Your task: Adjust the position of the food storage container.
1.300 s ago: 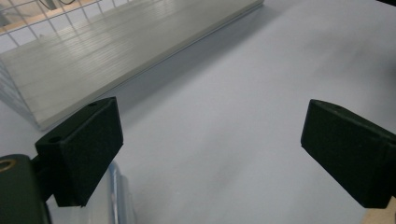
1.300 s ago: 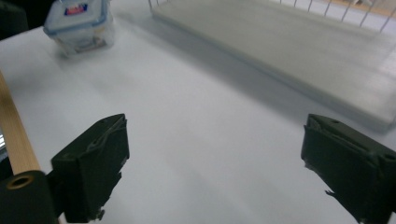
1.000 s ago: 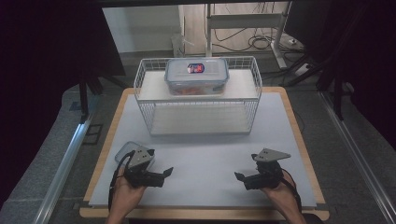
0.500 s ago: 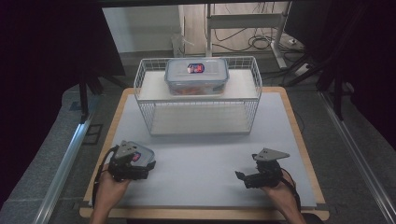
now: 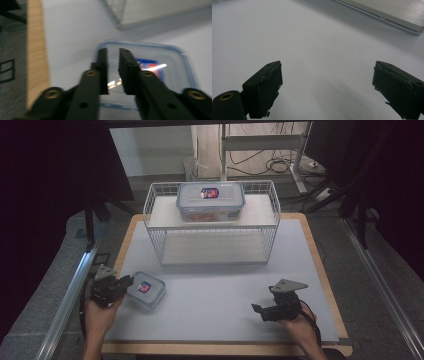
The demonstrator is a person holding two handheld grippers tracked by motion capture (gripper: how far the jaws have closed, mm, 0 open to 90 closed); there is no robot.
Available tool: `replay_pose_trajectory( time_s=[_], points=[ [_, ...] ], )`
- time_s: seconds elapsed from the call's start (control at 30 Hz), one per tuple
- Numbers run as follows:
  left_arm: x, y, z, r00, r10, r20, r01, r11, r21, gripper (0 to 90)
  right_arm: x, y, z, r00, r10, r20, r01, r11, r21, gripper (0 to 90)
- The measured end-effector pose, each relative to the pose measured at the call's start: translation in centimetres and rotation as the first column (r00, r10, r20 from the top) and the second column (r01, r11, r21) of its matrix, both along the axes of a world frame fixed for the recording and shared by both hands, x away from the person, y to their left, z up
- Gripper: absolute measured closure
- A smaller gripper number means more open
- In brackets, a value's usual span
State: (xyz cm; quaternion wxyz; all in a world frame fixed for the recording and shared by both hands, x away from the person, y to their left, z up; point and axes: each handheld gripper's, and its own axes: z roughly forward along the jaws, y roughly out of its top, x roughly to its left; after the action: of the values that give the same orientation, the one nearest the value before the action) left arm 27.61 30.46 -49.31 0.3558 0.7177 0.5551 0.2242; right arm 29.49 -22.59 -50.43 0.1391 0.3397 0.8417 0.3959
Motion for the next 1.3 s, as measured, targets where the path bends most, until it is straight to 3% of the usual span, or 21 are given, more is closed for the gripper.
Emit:
replay_pose_trajectory(
  time_s=[0.07, 0.23, 0.43, 0.6, 0.67, 1.0, 1.17, 1.3],
  points=[
    [0.3, 0.9, -0.5, 0.9997, 0.024, -0.006, -0.025, 0.9997, -0.009, 88.9, 0.0, 0.0, 0.0, 1.0000, -0.001, -0.002, 0.001, 1.000, 0.002, 9.3],
    [1.3, 2.2, -1.6, 0.9972, 0.069, -0.031, -0.069, 0.9975, -0.011, 89.8, 0.1, 0.0, -0.1, 1.0000, -0.001, -0.008, 0.001, 1.000, 0.001, 9.6],
    [2.0, 2.0, -2.8, 0.9953, 0.057, -0.078, -0.056, 0.9984, 0.006, 89.8, 0.1, 0.1, -0.2, 0.9999, 0.004, -0.014, -0.004, 1.000, -0.009, 9.9],
    [1.7, 2.1, -3.0, 0.9949, 0.049, -0.087, -0.055, 0.9964, -0.064, 89.9, 0.2, 0.0, -0.1, 0.9997, -0.006, -0.022, 0.006, 1.000, 0.004, 10.7],
    [1.5, 1.8, -3.0, 0.9952, 0.041, -0.089, -0.047, 0.9965, -0.069, 89.9, 0.2, 0.0, -0.1, 0.9996, -0.007, -0.026, 0.007, 1.000, 0.004, 10.7],
    [0.5, -2.6, -2.7, 0.9923, -0.060, -0.109, 0.050, 0.9946, -0.091, 89.9, 0.3, -0.2, -0.1, 0.9991, -0.021, -0.038, 0.022, 1.000, 0.007, 10.6],
    [0.3, -4.8, -2.5, 0.9861, -0.119, -0.117, 0.108, 0.9899, -0.092, 89.9, 0.3, -0.3, -0.1, 0.9992, -0.023, -0.032, 0.023, 1.000, 0.007, 10.2],
    [0.0, -6.7, -2.4, 0.9771, -0.175, -0.121, 0.166, 0.9827, -0.082, 89.9, 0.4, -0.2, -0.3, 0.9993, -0.021, -0.032, 0.021, 1.000, 0.002, 9.7]
  ],
)
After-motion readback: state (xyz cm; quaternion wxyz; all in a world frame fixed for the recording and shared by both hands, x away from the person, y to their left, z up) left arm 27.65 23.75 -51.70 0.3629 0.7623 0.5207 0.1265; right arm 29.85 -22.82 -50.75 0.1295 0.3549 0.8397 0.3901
